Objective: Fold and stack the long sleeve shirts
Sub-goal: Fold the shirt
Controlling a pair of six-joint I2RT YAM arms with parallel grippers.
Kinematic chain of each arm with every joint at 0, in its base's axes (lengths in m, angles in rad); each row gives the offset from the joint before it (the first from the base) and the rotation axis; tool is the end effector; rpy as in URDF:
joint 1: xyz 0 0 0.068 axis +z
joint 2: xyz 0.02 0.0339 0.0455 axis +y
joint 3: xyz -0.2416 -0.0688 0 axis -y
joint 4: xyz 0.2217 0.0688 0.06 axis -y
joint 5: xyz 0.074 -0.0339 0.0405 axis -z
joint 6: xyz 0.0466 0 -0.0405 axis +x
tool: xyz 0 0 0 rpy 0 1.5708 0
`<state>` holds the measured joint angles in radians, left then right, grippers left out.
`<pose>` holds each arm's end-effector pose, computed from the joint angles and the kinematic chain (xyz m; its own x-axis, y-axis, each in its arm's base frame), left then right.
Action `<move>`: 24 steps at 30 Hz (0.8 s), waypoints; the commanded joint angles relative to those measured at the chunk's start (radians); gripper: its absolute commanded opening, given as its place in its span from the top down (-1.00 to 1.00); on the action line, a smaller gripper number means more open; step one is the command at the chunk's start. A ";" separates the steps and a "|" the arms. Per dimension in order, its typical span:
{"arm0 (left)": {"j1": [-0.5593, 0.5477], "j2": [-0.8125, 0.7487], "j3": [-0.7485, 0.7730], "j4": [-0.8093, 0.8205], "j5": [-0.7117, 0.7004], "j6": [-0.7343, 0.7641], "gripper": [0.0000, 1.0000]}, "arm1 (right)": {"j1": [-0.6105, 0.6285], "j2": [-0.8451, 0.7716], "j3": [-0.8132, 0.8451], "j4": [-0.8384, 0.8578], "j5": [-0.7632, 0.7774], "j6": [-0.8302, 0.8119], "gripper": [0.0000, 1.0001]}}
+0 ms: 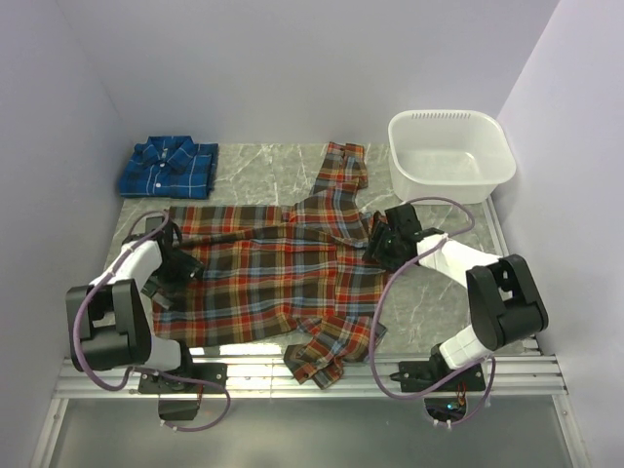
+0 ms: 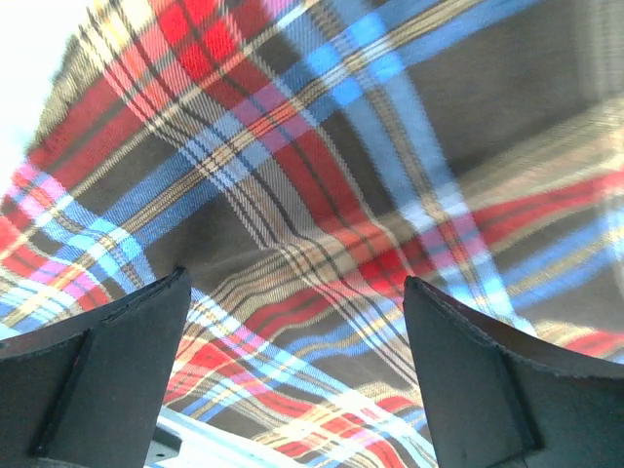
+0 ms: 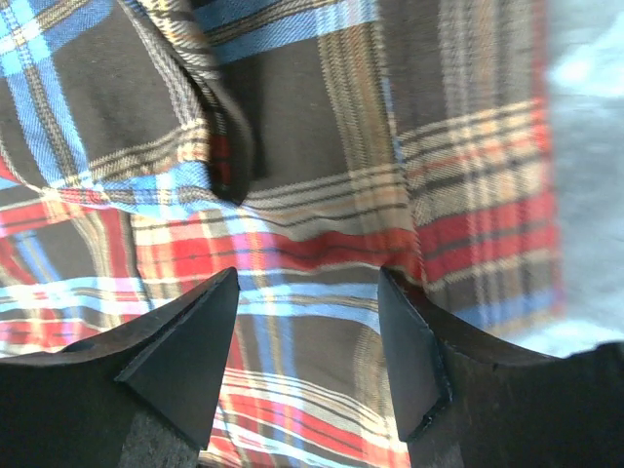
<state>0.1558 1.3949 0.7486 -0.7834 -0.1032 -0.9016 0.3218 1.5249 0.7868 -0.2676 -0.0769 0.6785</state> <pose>0.2045 0.0370 0.1466 -0.4745 -0.8642 -0.1672 -0.8717 0.4877 -0.0470 0.2624 0.0913 0.1483 -0.8461 0.3775 -0.3762 0.2270 0.8939 0.3866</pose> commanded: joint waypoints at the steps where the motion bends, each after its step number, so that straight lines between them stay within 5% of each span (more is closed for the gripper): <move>1: 0.005 -0.068 0.099 -0.036 -0.043 0.062 -0.94 | -0.007 -0.084 0.077 -0.070 0.095 -0.098 -0.32; 10: -0.070 -0.083 0.230 0.220 0.023 0.236 -0.98 | 0.002 -0.017 0.394 0.076 0.143 -0.227 -0.25; 17: -0.082 0.001 0.290 0.334 0.026 0.297 -0.94 | 0.000 0.303 0.768 0.033 0.094 -0.321 -0.33; 24: -0.091 0.075 0.279 0.348 0.076 0.331 -0.90 | 0.000 0.602 1.091 -0.090 0.180 -0.246 -0.30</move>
<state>0.0715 1.4593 1.0046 -0.4675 -0.0536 -0.6086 0.3225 2.0716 1.7878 -0.2832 0.0418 0.4038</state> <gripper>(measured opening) 0.951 0.656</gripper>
